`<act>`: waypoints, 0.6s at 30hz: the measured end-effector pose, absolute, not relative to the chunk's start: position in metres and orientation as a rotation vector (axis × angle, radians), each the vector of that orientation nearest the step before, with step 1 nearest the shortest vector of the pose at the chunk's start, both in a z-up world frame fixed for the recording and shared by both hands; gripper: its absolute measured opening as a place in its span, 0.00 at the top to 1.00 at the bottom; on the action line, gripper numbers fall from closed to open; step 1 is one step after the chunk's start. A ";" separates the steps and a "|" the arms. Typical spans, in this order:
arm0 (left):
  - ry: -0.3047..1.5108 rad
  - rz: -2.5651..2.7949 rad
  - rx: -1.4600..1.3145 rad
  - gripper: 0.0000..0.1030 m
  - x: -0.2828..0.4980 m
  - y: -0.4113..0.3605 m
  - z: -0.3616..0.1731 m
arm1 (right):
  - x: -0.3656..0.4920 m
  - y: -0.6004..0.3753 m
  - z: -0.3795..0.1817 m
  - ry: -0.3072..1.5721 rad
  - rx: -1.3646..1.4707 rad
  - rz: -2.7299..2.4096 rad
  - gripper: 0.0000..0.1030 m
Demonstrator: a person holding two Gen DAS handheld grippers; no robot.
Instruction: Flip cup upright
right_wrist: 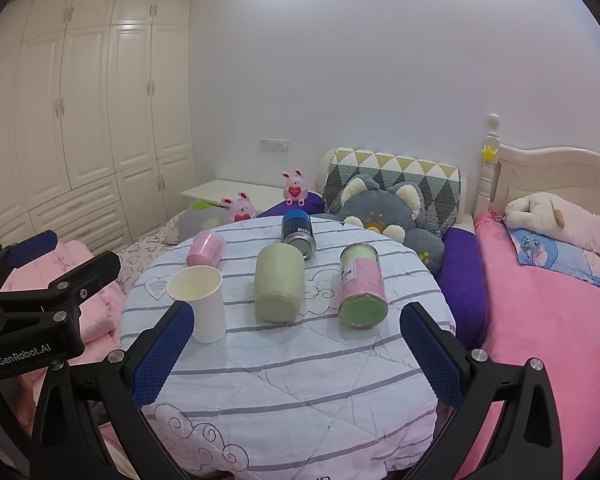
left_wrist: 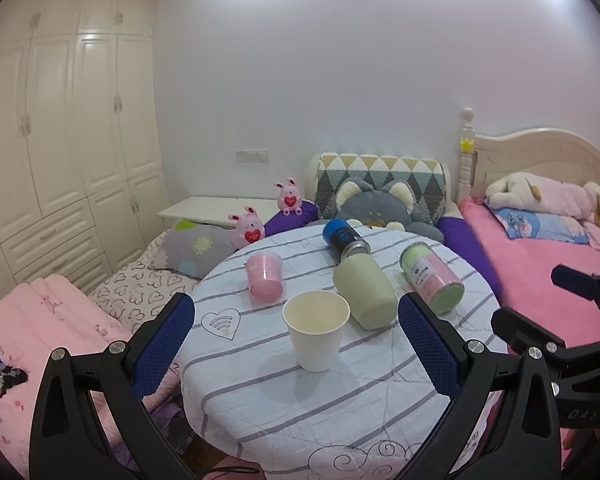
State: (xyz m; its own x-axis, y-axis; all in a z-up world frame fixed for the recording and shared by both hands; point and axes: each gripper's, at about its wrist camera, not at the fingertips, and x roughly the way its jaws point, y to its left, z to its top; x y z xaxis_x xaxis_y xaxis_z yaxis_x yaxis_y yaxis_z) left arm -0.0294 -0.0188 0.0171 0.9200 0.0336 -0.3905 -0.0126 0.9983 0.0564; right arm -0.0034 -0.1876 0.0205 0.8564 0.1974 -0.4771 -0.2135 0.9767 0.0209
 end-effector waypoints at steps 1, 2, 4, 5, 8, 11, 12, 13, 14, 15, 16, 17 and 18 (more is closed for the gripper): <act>0.395 0.029 0.053 0.00 -0.030 -0.019 0.017 | -0.004 -0.188 0.020 0.497 -0.032 0.218 0.00; 0.394 0.031 0.052 0.00 -0.031 -0.019 0.018 | -0.004 -0.189 0.020 0.497 -0.032 0.221 0.00; 0.392 0.034 0.053 0.00 -0.031 -0.021 0.018 | -0.004 -0.189 0.020 0.498 -0.033 0.223 0.00; 0.389 0.041 0.056 0.00 -0.031 -0.021 0.018 | -0.004 -0.189 0.020 0.496 -0.034 0.223 0.00; 0.381 0.054 0.063 0.00 -0.031 -0.022 0.017 | -0.005 -0.189 0.020 0.497 -0.030 0.229 0.00; 0.377 0.059 0.061 0.00 -0.031 -0.022 0.018 | -0.006 -0.187 0.021 0.493 -0.039 0.236 0.00; 0.375 0.059 0.063 0.00 -0.031 -0.023 0.018 | -0.007 -0.187 0.021 0.487 -0.044 0.237 0.00; 0.375 0.061 0.065 0.00 -0.031 -0.023 0.017 | -0.006 -0.186 0.022 0.482 -0.048 0.237 0.00; 0.373 0.061 0.067 0.00 -0.031 -0.024 0.017 | -0.007 -0.186 0.022 0.479 -0.050 0.238 0.00; 0.373 0.060 0.068 0.00 -0.030 -0.024 0.017 | -0.007 -0.185 0.022 0.478 -0.051 0.241 0.00; 0.372 0.059 0.068 0.00 -0.030 -0.024 0.017 | -0.006 -0.185 0.022 0.476 -0.052 0.242 0.00; 0.369 0.059 0.064 0.00 -0.031 -0.024 0.017 | -0.007 -0.184 0.023 0.471 -0.054 0.242 0.00; 0.368 0.058 0.062 0.00 -0.030 -0.023 0.017 | -0.007 -0.184 0.023 0.464 -0.056 0.243 0.00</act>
State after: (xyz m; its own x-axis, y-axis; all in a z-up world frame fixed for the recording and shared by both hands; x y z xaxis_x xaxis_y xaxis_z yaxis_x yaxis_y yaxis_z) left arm -0.0305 -0.0235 0.0166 0.9315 0.0676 -0.3574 -0.0451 0.9965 0.0710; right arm -0.0073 -0.1838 0.0229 0.8660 0.2191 -0.4495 -0.2443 0.9697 0.0019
